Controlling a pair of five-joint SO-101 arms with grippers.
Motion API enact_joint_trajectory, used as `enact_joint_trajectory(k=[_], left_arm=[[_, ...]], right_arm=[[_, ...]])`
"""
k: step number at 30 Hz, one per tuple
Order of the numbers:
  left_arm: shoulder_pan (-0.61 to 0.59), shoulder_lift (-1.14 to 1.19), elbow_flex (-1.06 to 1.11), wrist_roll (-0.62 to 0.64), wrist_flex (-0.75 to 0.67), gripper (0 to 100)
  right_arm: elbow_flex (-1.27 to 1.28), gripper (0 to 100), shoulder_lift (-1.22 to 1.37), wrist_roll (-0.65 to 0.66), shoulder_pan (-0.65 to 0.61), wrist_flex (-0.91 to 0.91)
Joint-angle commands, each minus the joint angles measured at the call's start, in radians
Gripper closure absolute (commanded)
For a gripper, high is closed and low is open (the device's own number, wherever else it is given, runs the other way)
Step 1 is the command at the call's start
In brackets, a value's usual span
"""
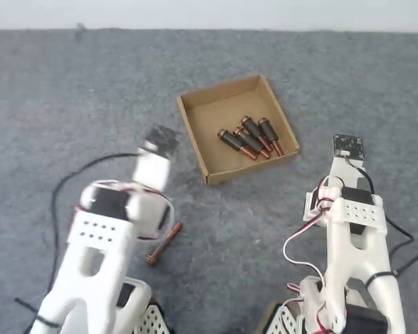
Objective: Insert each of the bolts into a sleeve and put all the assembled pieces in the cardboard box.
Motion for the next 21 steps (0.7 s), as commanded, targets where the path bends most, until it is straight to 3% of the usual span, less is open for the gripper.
enact_joint_trajectory(k=[1,4,21], left_arm=[[0.092,0.014,0.116,0.058,-0.158,99],[0.130,0.015,0.186,0.058,-0.230,99],[0.149,0.017,0.197,0.055,-0.219,97]], right_arm=[[-0.005,99.1,-0.002,0.018,0.015,-0.021],[-0.005,99.1,-0.002,0.021,0.015,-0.022],[0.008,99.1,-0.002,0.068,0.008,-0.047]])
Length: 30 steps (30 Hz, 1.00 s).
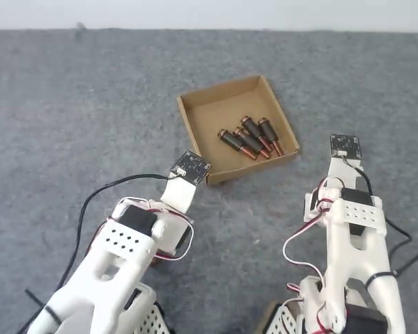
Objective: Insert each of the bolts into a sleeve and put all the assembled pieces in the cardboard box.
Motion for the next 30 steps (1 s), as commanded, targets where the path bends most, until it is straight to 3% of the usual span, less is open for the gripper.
enact_joint_trajectory(k=[1,6,12,16,23,30], left_arm=[[0.000,0.003,-0.013,0.014,-0.008,96],[-0.002,0.058,-0.140,0.012,0.120,93],[0.000,0.339,-0.302,0.005,0.190,93],[-0.014,0.480,-0.320,-0.101,0.184,93],[-0.143,0.479,-0.317,-0.249,0.186,92],[-0.127,0.473,-0.271,-0.292,0.153,88]], right_arm=[[-0.008,99.1,-0.002,0.015,0.008,-0.018],[-0.008,99.1,-0.002,0.015,0.008,-0.016],[0.000,99.1,-0.002,0.015,0.008,-0.021],[0.008,99.1,-0.002,0.015,0.008,-0.041],[0.008,99.1,-0.002,0.017,0.008,-0.041],[0.009,99.1,-0.002,0.060,0.008,-0.041]])
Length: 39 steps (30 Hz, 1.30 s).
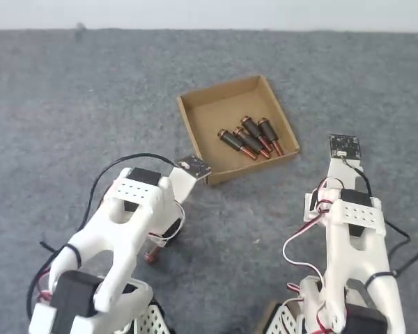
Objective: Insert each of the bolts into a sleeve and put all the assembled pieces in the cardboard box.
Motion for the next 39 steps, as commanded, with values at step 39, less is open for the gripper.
enact_joint_trajectory(k=[39], left_arm=[[0.046,-0.029,-0.197,-0.348,0.207,97]], right_arm=[[-0.006,99.1,-0.002,0.054,0.010,-0.015]])
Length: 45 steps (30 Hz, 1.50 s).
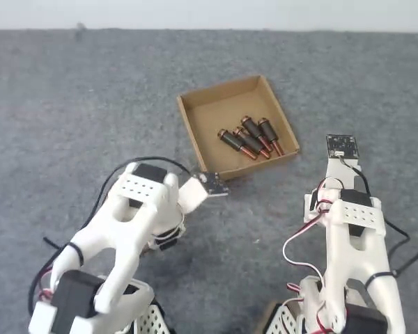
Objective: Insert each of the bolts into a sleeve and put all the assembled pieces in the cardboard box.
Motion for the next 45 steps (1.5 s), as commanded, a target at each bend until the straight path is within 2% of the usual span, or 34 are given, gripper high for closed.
enact_joint_trajectory(k=[1,5,7,8,11,13,17,23,27,30,33,36,40,45], left_arm=[[0.000,-0.029,-0.101,-0.015,0.038,97],[0.005,-0.034,-0.127,-0.020,0.015,97],[0.005,-0.040,-0.128,-0.028,-0.077,97],[0.005,-0.043,-0.120,-0.061,-0.124,97],[0.000,-0.041,-0.071,-0.290,-0.232,97],[-0.002,-0.038,-0.045,-0.388,-0.282,97],[0.006,-0.037,-0.018,-0.404,-0.364,93],[0.002,-0.037,-0.004,-0.399,-0.353,82],[0.005,-0.044,0.002,-0.391,-0.311,81],[0.006,-0.048,-0.007,-0.331,-0.279,83],[0.006,-0.046,-0.015,-0.216,-0.279,88],[0.006,-0.046,-0.036,-0.048,-0.284,94],[-0.002,-0.040,-0.068,0.178,-0.278,94],[0.006,-0.048,-0.087,0.574,-0.299,93]], right_arm=[[-0.006,99.1,-0.002,0.017,0.010,-0.015],[-0.006,99.1,-0.002,0.017,0.010,-0.015],[-0.006,99.1,-0.002,0.017,0.008,-0.015],[-0.006,99.1,-0.002,0.017,0.008,-0.015],[-0.006,99.1,-0.002,0.017,0.008,-0.015],[-0.006,99.1,-0.002,0.017,0.010,-0.015],[-0.006,99.1,-0.002,0.017,0.012,-0.028],[-0.006,99.1,-0.002,0.023,0.010,-0.028],[-0.006,99.1,-0.002,0.023,0.008,-0.030],[-0.006,99.1,-0.002,0.023,0.008,-0.030],[-0.006,99.1,-0.002,0.023,0.008,-0.030],[-0.006,99.1,-0.002,0.023,0.008,-0.030],[-0.006,99.1,-0.002,0.023,0.007,-0.030],[0.008,99.1,-0.002,0.025,0.007,-0.054]])
